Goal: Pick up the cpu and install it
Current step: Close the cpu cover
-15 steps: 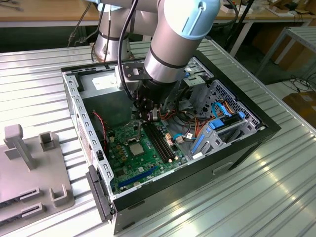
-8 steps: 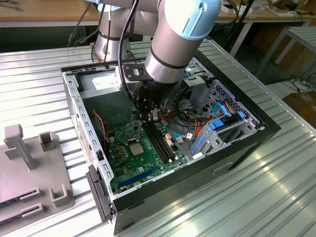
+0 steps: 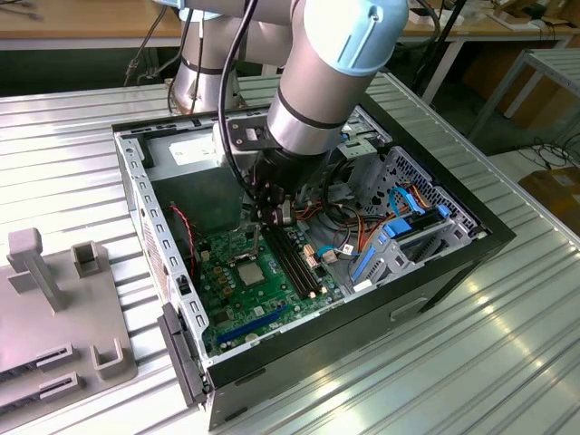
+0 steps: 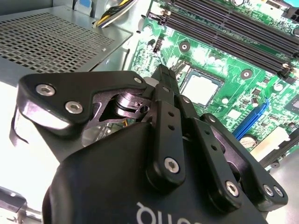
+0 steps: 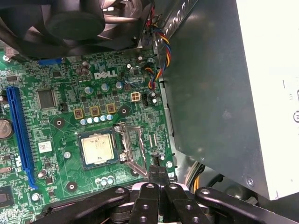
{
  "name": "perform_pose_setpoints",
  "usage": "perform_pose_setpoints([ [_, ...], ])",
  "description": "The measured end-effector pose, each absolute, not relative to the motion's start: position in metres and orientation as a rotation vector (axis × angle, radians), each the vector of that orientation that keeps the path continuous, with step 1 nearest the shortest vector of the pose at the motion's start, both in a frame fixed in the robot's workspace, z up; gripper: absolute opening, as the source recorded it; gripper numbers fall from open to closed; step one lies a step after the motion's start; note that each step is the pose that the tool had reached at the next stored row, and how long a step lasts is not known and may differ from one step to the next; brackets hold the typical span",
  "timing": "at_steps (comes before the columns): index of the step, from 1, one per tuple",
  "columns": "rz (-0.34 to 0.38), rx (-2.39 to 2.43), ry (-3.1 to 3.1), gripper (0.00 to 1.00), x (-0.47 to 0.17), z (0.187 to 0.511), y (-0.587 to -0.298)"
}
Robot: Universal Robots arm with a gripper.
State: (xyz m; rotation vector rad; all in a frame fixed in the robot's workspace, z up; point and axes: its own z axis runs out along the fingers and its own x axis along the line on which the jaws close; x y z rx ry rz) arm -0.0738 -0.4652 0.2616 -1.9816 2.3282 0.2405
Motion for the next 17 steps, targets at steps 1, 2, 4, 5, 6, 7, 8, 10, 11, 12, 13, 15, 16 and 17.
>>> perform_pose_setpoints([
  [1, 0.240, -1.982, 2.328, 0.11, -0.0738, 0.2616, -0.4656],
  [2, 0.241, -1.982, 2.328, 0.11, -0.0738, 0.2616, -0.4660],
  [4, 0.240, -1.982, 2.328, 0.11, -0.0738, 0.2616, -0.4669],
  [5, 0.240, -1.982, 2.328, 0.11, -0.0738, 0.2616, -0.4673],
  [6, 0.240, -1.982, 2.328, 0.11, -0.0738, 0.2616, -0.4677],
  [7, 0.240, -1.982, 2.328, 0.11, -0.0738, 0.2616, -0.4681],
  [8, 0.241, -1.982, 2.328, 0.11, -0.0738, 0.2616, -0.4684],
  [10, 0.241, -1.981, 2.328, 0.11, -0.0738, 0.2616, -0.4688],
  [11, 0.241, -1.981, 2.328, 0.11, -0.0738, 0.2616, -0.4689],
  [12, 0.241, -1.981, 2.328, 0.11, -0.0738, 0.2617, -0.4689],
  [13, 0.241, -1.981, 2.328, 0.11, -0.0738, 0.2620, -0.4689],
  [15, 0.241, -1.981, 2.328, 0.11, -0.0738, 0.2632, -0.4689],
  [16, 0.241, -1.981, 2.328, 0.11, -0.0738, 0.2635, -0.4689],
  [17, 0.241, -1.981, 2.328, 0.11, -0.0738, 0.2637, -0.4689],
])
